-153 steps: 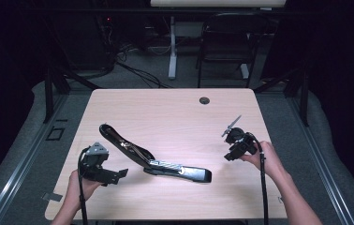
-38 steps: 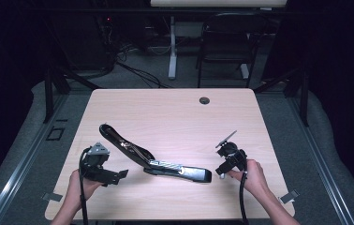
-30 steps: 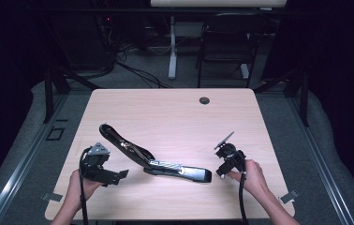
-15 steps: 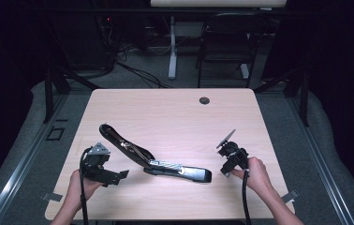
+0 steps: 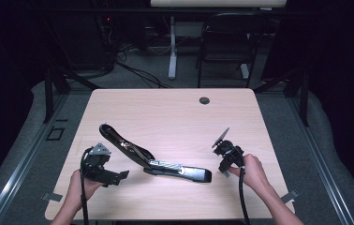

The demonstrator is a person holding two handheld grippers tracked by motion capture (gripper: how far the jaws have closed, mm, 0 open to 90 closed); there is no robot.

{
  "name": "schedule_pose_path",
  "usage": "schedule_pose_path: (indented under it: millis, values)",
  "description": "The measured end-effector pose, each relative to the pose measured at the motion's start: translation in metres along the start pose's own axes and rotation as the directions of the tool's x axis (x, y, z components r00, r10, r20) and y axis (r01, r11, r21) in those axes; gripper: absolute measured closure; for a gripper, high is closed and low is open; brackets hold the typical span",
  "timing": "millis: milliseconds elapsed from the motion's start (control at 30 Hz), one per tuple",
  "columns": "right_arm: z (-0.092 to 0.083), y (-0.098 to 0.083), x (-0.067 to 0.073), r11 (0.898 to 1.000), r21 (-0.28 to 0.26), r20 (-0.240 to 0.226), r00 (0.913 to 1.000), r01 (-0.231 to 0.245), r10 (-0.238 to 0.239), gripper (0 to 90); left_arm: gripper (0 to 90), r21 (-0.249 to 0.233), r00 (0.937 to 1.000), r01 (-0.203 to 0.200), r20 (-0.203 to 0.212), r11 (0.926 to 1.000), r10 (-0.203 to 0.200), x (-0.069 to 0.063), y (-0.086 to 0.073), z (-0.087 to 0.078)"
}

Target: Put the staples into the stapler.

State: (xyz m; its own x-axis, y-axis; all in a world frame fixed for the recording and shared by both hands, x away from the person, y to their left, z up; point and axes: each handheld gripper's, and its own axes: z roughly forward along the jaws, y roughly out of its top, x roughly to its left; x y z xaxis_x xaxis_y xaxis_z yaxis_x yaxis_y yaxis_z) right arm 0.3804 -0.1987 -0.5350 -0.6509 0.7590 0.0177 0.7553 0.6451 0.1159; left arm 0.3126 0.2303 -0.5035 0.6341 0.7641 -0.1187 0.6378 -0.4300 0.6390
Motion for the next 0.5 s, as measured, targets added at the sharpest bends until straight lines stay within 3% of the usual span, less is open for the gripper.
schedule_pose_path:
  millis: [100, 133, 500]
  values:
    - [-0.0005, 0.0003, -0.0012, 1.0, 0.014, -0.003, 1.0, 0.009, -0.009, 74.5, 0.2, 0.001, 1.0, -0.001, 0.0, 1.0, 0.001, -0.0001, 0.0, -0.0001]
    - [0.0019, -0.0007, -0.0005, 1.0, -0.011, -0.009, 0.9999, -0.01, 0.01, 75.2, 0.2, 0.001, 1.0, 0.0, 0.001, 1.0, 0.0, -0.0001, 0.0, -0.0002]
    - [0.0003, -0.0018, -0.0014, 0.999, -0.031, -0.028, 0.9995, -0.013, 0.012, 78.1, 0.1, -0.001, 1.0, 0.0, 0.0, 1.0, 0.0, -0.0002, 0.0002, 0.0]
